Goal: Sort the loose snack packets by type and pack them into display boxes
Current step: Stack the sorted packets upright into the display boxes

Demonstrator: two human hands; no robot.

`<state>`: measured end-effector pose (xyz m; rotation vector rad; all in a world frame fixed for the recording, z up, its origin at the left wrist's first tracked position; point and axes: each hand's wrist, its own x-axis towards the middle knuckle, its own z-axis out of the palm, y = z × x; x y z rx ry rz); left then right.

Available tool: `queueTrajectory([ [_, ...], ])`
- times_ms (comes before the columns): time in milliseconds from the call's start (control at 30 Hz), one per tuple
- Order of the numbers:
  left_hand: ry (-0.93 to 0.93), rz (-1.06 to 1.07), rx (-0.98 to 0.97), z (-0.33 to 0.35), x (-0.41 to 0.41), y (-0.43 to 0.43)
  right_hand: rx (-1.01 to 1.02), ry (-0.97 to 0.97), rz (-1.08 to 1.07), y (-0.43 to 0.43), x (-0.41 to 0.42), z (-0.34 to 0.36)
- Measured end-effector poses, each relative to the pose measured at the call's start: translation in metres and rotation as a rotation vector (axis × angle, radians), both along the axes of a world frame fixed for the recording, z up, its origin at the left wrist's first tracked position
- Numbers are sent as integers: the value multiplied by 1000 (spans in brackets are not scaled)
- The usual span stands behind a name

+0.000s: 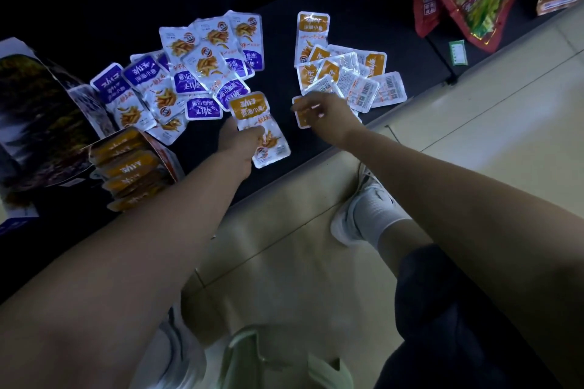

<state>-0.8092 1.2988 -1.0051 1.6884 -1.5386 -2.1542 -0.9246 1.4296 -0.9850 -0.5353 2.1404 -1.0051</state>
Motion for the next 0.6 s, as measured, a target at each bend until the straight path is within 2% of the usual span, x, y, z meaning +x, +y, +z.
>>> queueTrajectory([
  [100,-9,-105,-46,-2,2,-3,310,286,-156,3,-24,-16],
  [167,2,-114,-47,-3,1,-4,522,302,-124,6,-27,-30],
  [233,0,-109,-43,-3,1,-6,569,318,-56,6,-21,-42],
  [333,-38,-107,-40,-7,4,-11,488,324,-1,-3,-11,-54],
  [400,-60,-109,-56,-8,7,-14,383,233,-31,-9,-9,-57],
  [533,-73,-108,-100,-5,13,-17,51,30,-212,-10,-11,-44],
  [600,-84,-119,-118,-4,16,-20,-108,-68,-198,-4,-12,-34],
])
